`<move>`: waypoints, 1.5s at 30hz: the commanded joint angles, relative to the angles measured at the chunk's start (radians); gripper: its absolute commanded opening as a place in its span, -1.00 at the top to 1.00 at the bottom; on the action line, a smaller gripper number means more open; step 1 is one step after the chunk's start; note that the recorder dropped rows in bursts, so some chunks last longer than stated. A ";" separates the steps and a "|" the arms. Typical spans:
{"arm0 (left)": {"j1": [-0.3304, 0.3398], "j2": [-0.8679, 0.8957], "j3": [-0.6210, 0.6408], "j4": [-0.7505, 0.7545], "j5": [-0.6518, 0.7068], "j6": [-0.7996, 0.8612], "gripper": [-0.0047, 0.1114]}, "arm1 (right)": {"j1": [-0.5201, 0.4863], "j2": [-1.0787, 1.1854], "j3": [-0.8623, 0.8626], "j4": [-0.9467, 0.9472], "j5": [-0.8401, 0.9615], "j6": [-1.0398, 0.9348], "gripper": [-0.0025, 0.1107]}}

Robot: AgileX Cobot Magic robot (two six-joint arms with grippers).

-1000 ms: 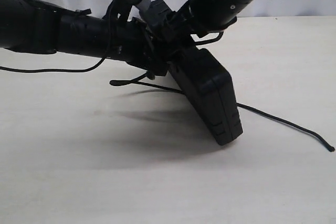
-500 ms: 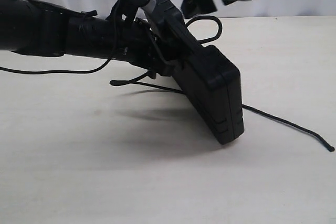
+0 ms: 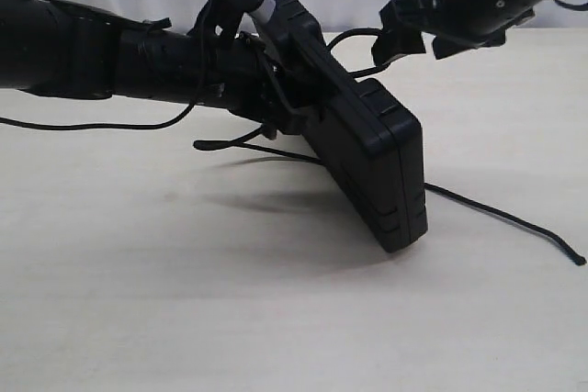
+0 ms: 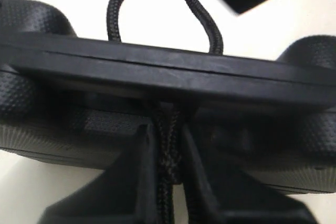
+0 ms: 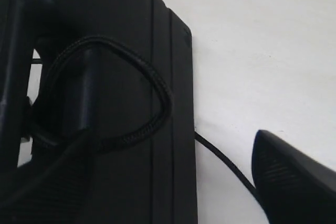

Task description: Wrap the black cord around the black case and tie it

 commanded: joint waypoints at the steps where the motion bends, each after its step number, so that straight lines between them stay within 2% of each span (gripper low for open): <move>1: -0.006 0.002 -0.001 -0.007 0.022 0.002 0.92 | -0.006 0.027 0.004 0.050 -0.081 -0.058 -0.37; 8: -0.006 0.002 -0.001 -0.009 0.060 0.002 0.92 | -0.004 0.047 0.004 0.114 -0.117 -0.141 0.02; 13: -0.006 0.002 -0.001 -0.013 0.061 0.002 0.92 | -0.004 0.088 0.006 0.118 -0.089 -0.141 0.16; 16: -0.006 0.002 -0.001 -0.013 0.064 0.002 0.92 | -0.004 0.097 0.006 0.122 -0.082 -0.141 0.43; 19: -0.006 0.002 -0.001 -0.013 0.064 0.002 0.92 | -0.004 0.090 0.006 0.122 -0.082 -0.169 0.87; 24: -0.006 0.002 -0.001 0.004 0.039 0.002 0.86 | -0.004 0.076 0.006 0.122 -0.087 -0.166 0.88; 26: -0.006 0.002 -0.001 0.007 0.008 0.002 0.70 | -0.004 0.075 0.006 0.122 -0.090 -0.164 0.88; 31: -0.006 -0.009 -0.001 0.107 0.008 -0.007 0.04 | -0.004 0.073 0.003 0.122 -0.097 -0.164 0.88; 33: -0.006 -0.029 -0.001 0.152 0.001 -0.011 -0.07 | -0.004 0.073 0.003 0.122 -0.104 -0.164 0.88; 45: -0.006 -0.107 -0.001 0.308 -0.015 -0.043 -0.10 | -0.007 0.001 0.003 0.100 -0.177 -0.117 0.88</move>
